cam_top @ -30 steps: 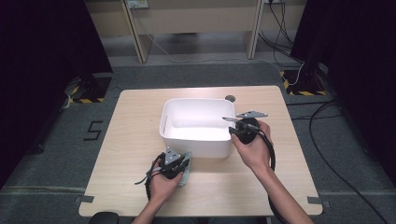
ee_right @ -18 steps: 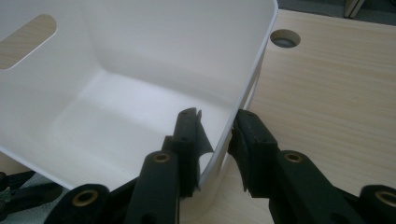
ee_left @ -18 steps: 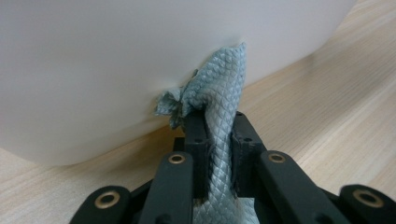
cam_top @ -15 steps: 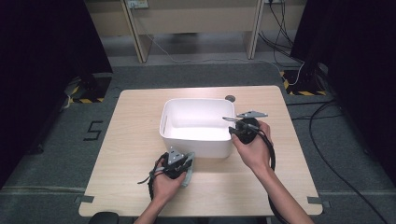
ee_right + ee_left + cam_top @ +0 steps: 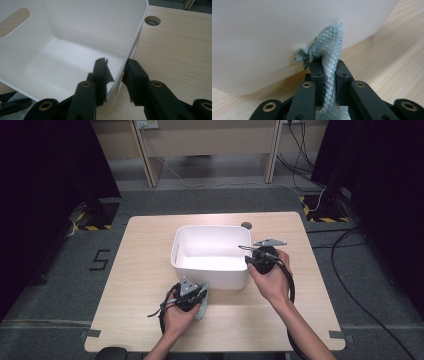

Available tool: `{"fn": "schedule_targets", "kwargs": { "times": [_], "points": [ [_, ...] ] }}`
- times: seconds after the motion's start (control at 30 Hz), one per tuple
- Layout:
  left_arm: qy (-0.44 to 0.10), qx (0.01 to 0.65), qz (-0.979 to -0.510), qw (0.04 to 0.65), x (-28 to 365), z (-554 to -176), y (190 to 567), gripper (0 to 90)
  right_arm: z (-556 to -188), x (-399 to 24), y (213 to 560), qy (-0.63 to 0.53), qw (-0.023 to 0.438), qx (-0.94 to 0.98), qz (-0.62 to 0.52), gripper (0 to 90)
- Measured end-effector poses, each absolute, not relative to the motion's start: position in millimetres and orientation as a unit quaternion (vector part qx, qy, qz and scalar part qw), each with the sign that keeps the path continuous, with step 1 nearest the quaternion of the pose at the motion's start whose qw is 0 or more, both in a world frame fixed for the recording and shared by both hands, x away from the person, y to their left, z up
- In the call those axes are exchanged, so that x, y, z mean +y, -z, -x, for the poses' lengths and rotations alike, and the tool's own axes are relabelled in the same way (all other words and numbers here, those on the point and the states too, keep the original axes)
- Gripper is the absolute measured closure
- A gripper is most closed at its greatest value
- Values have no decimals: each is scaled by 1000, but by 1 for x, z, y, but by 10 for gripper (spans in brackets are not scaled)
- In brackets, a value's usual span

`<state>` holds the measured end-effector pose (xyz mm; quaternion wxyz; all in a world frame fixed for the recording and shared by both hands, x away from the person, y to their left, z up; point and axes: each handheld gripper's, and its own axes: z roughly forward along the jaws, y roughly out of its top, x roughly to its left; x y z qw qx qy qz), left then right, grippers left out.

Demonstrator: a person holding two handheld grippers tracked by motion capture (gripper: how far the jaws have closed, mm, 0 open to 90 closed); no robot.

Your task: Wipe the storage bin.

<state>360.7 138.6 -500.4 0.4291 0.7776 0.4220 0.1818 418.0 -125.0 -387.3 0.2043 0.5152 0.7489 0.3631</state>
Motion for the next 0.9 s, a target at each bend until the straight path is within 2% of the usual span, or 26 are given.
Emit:
{"fn": "schedule_targets", "kwargs": {
  "times": [0.9],
  "points": [
    [-194, 413, -766, 452, 137, -356, 479, 801, -418, -125, 387, -363, 206, 750, -514, 712]
  ]
}}
